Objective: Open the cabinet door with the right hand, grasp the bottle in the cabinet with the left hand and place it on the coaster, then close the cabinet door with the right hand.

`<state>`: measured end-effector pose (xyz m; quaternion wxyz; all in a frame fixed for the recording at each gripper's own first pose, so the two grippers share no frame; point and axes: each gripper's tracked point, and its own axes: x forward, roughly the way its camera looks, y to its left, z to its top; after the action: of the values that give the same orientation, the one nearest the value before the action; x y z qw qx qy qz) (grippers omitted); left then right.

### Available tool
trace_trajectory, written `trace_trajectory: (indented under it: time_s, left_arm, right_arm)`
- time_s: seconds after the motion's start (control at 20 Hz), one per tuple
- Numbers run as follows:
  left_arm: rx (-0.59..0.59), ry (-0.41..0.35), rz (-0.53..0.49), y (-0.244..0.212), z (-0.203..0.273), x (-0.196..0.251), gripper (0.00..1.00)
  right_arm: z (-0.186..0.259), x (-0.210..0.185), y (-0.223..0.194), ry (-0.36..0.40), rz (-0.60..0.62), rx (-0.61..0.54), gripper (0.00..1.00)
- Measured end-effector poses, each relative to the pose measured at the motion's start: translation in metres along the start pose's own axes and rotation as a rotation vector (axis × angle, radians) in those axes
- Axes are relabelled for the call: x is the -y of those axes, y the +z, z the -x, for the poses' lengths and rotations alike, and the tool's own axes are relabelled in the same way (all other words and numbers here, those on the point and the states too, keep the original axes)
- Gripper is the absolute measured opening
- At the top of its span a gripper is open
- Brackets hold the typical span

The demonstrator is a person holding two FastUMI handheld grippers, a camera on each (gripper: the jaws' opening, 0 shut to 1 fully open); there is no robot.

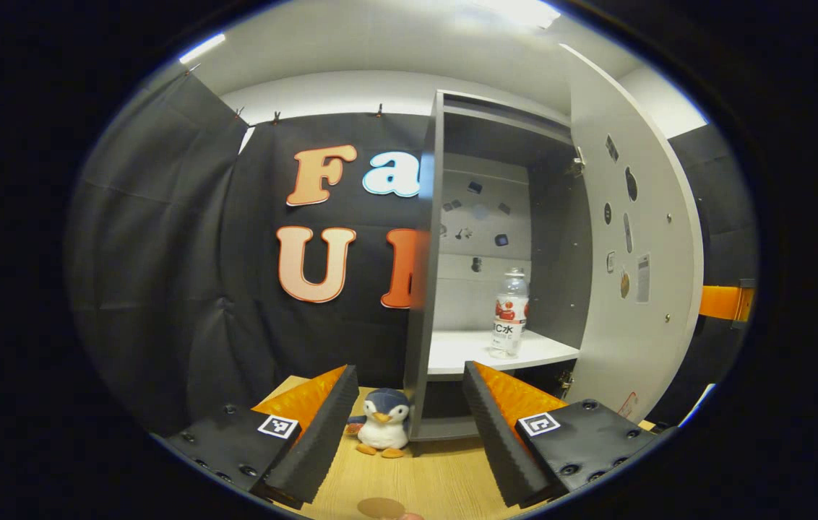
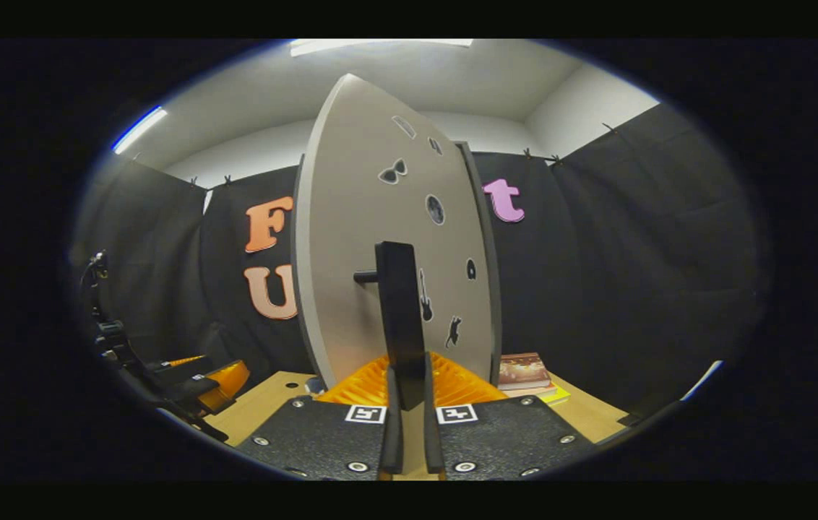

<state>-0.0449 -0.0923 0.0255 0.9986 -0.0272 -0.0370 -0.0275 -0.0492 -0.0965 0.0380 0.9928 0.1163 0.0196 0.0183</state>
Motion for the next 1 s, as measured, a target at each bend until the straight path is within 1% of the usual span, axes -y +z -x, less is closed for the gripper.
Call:
trace_trajectory:
  time_s: [0.05, 0.1, 0.15, 0.3, 0.35, 0.45, 0.5, 0.6, 0.65, 0.7, 0.8, 0.85, 0.95, 1.0]
  left_arm:
    - [0.003, -0.01, -0.001, 0.002, -0.001, 0.006, 0.95]
    - [0.005, -0.018, 0.0, 0.002, -0.001, 0.012, 0.95]
    - [0.006, -0.026, 0.0, 0.003, -0.002, 0.017, 0.95]
    - [0.007, -0.044, -0.006, 0.005, -0.003, 0.031, 0.95]
    - [0.007, -0.05, -0.008, 0.005, -0.004, 0.037, 0.95]
    - [0.001, -0.064, -0.017, 0.003, -0.004, 0.046, 0.95]
    - [-0.001, -0.069, -0.021, 0.003, -0.004, 0.051, 0.96]
    - [-0.005, -0.081, -0.026, 0.002, -0.003, 0.062, 0.94]
    - [-0.009, -0.089, -0.027, 0.0, -0.004, 0.068, 0.95]
    - [-0.011, -0.096, -0.025, -0.001, -0.002, 0.073, 0.96]
    - [-0.017, -0.106, -0.021, -0.003, 0.001, 0.085, 0.95]
    - [-0.02, -0.11, -0.022, -0.003, 0.003, 0.089, 0.96]
    - [-0.022, -0.112, -0.022, -0.004, 0.006, 0.098, 0.95]
    - [-0.024, -0.11, -0.021, -0.005, 0.008, 0.101, 0.95]
  right_arm:
    - [0.005, 0.01, 0.001, -0.008, 0.004, 0.002, 0.12]
    - [0.015, 0.023, 0.001, -0.016, 0.009, 0.005, 0.08]
    - [0.023, 0.034, 0.001, -0.021, 0.016, 0.01, 0.1]
    - [0.047, 0.074, 0.002, -0.043, -0.009, 0.017, 0.09]
    - [0.054, 0.086, 0.003, -0.049, -0.016, 0.022, 0.11]
    - [0.058, 0.106, 0.006, -0.064, -0.035, 0.024, 0.07]
    - [0.059, 0.114, 0.007, -0.077, -0.05, 0.021, 0.07]
    - [0.063, 0.134, 0.009, -0.103, -0.059, 0.02, 0.07]
    - [0.064, 0.143, 0.009, -0.119, -0.058, 0.02, 0.07]
    - [0.065, 0.152, 0.01, -0.134, -0.048, 0.024, 0.07]
    - [0.068, 0.166, 0.01, -0.164, 0.001, 0.023, 0.0]
    - [0.07, 0.172, 0.013, -0.169, 0.025, 0.018, 0.0]
    - [0.071, 0.18, 0.015, -0.156, 0.038, 0.005, 0.0]
    - [0.073, 0.181, 0.016, -0.147, 0.034, 0.002, 0.03]
